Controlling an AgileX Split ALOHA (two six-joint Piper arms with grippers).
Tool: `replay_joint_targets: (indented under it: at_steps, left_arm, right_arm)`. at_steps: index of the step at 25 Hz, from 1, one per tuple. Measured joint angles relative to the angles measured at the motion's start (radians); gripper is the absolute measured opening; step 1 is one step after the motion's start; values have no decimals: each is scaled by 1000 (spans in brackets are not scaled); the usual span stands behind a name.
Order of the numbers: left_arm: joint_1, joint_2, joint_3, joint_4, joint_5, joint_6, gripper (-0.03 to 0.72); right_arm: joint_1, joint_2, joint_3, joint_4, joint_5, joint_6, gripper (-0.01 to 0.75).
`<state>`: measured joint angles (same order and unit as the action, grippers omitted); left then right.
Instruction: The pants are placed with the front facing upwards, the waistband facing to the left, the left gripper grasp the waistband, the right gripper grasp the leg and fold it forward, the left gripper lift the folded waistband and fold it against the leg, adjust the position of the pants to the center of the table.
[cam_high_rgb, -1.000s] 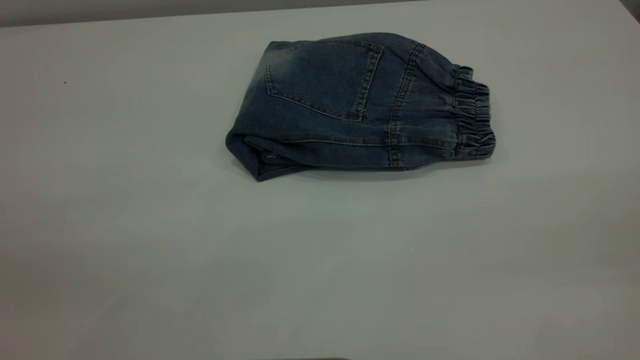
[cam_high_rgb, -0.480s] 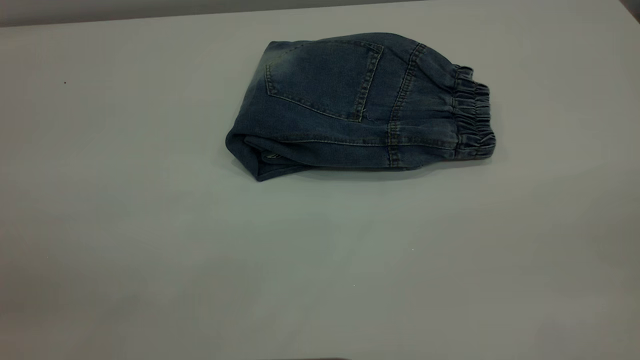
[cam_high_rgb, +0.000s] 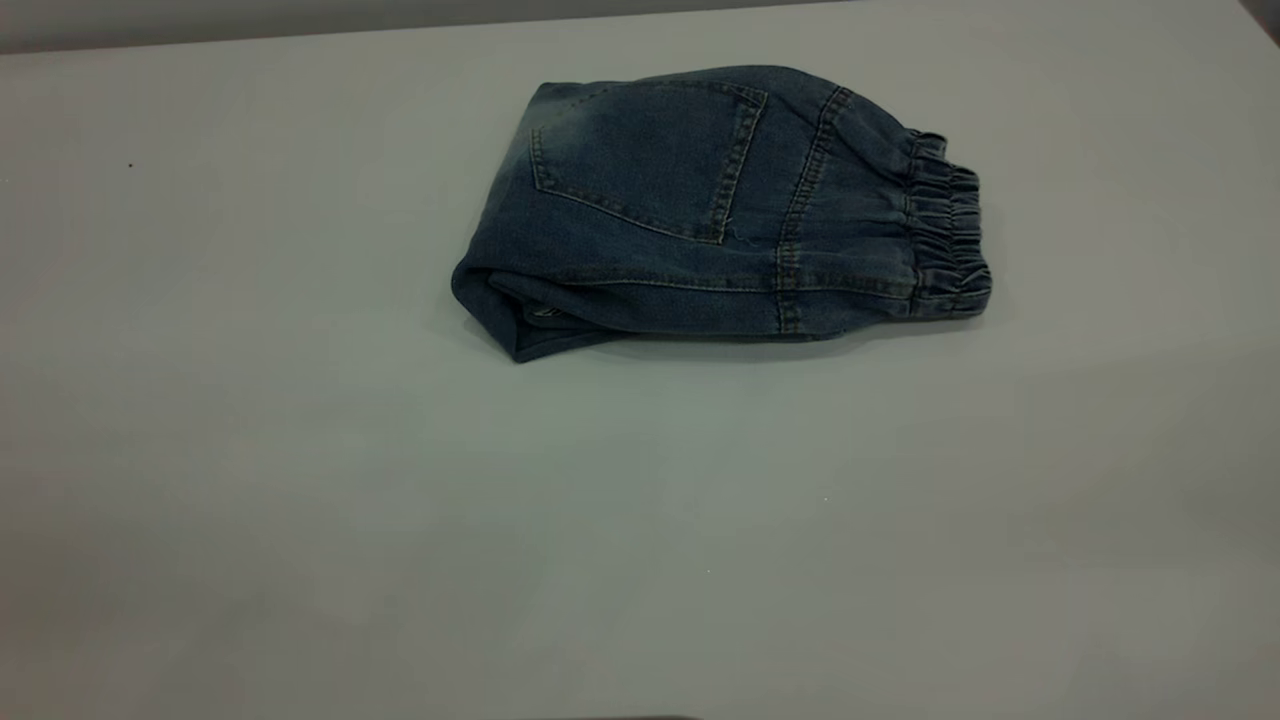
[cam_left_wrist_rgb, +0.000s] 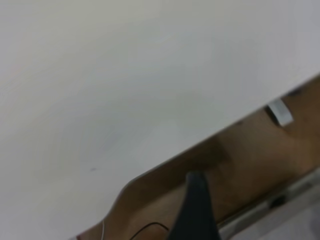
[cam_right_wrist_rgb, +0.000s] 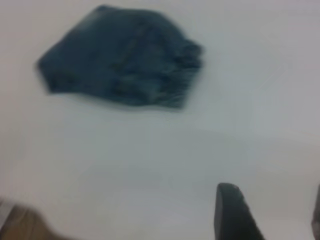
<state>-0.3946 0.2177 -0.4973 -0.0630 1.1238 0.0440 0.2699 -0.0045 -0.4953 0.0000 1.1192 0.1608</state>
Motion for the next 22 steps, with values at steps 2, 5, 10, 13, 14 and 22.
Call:
replay_joint_targets:
  at_steps: [2,5,10,13,14,22]
  left_arm:
    - [87,0,0,0,0,0,554]
    - [246,-7,0,0,0,0,554]
    - [401,-82,0,0,2,1,554]
    - [416,-154,0,0,7,1,554]
    - [416,-172,0,0,9,1,554]
    - [413,-236,0,0,14,1,554]
  right_arm:
    - [-91,-3,0,0,1,0,277]
    - [-178,-6,0,0,2,0,277]
    - [-200,-6,0,0,3,0,277]
    - [-199,-6,0,0,3,0,277]
    - [-199,-6,0,0,3,0,277]
    - [-199,-6,0,0,3,0,277]
